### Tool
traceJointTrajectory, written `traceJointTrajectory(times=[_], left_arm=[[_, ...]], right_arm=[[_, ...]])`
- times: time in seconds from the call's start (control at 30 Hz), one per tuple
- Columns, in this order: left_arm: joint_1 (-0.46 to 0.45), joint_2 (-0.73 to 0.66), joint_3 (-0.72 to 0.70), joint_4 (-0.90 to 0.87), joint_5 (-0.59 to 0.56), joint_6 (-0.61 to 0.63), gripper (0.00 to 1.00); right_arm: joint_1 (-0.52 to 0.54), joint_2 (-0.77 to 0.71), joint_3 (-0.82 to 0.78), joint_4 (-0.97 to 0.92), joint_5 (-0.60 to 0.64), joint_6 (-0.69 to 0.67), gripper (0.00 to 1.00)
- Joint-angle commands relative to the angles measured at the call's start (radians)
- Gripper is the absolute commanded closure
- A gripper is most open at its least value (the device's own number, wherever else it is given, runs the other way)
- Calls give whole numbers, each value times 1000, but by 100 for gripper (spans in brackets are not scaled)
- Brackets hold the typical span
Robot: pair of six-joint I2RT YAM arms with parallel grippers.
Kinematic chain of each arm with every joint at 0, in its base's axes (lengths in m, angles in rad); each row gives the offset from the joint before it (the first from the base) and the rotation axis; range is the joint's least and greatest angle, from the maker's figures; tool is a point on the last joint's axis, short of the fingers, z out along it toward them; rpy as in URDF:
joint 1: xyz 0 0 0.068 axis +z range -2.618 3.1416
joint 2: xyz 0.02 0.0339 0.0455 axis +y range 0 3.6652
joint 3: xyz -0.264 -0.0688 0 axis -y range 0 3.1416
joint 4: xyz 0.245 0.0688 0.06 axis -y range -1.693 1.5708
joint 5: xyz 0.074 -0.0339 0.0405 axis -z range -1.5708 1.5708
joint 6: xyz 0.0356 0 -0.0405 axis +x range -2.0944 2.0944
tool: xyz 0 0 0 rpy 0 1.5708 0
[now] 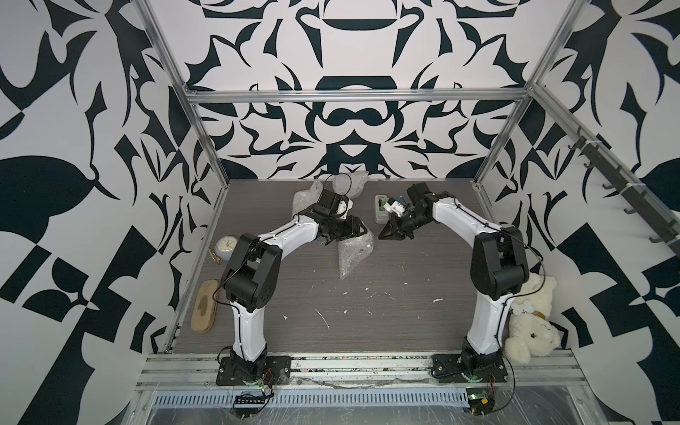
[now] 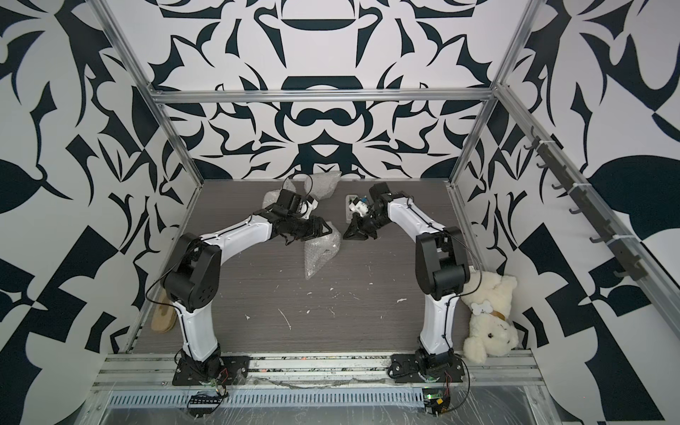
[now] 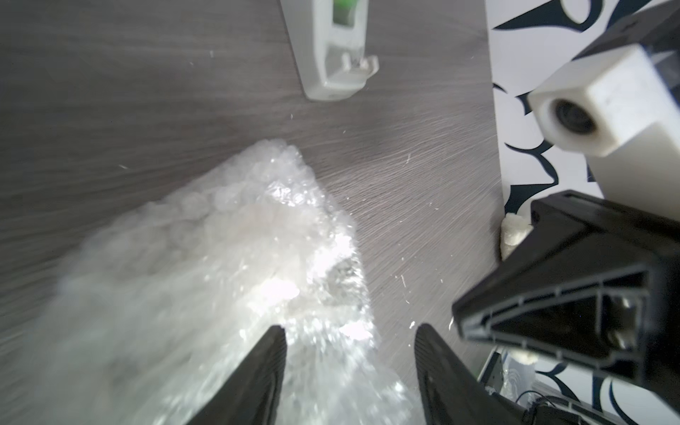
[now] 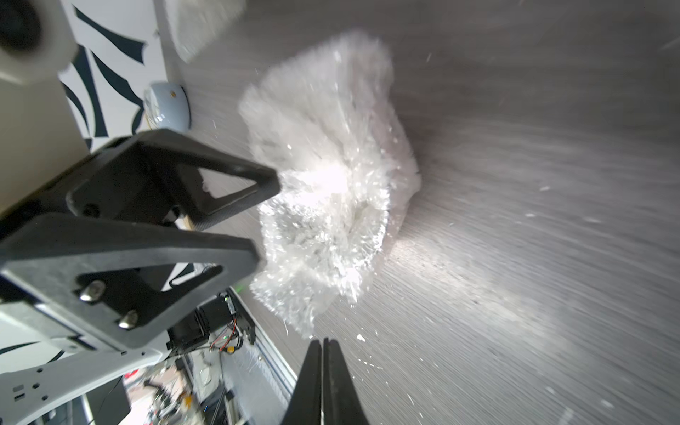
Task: Wrap bowls in bubble wrap
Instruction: Stick the tape on the bubble wrap, then reset both arms
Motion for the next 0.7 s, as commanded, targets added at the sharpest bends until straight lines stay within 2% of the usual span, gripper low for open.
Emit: traceJointTrajectory(times=[0.0, 0.2, 0.33, 0.47, 0.53, 0.67], left_arm=[[2, -97, -4, -46, -85, 51, 33], [41, -248, -161, -14, -201, 60, 28], [121, -379, -323, 42, -274, 37, 25], [264, -555, -506, 86, -369, 8, 18], [356, -656, -589, 105, -396, -10, 14], [543, -784, -730, 127, -448, -33, 0]], right_arm=[[-10, -79, -57, 84, 100, 15, 90], [-35, -260, -212, 231, 351, -8, 85], [-55, -409, -345, 336, 580, -23, 80], [-88, -580, -528, 505, 808, -18, 74], [-130, -656, -642, 622, 876, -4, 65], [-225, -749, -858, 881, 966, 49, 48]])
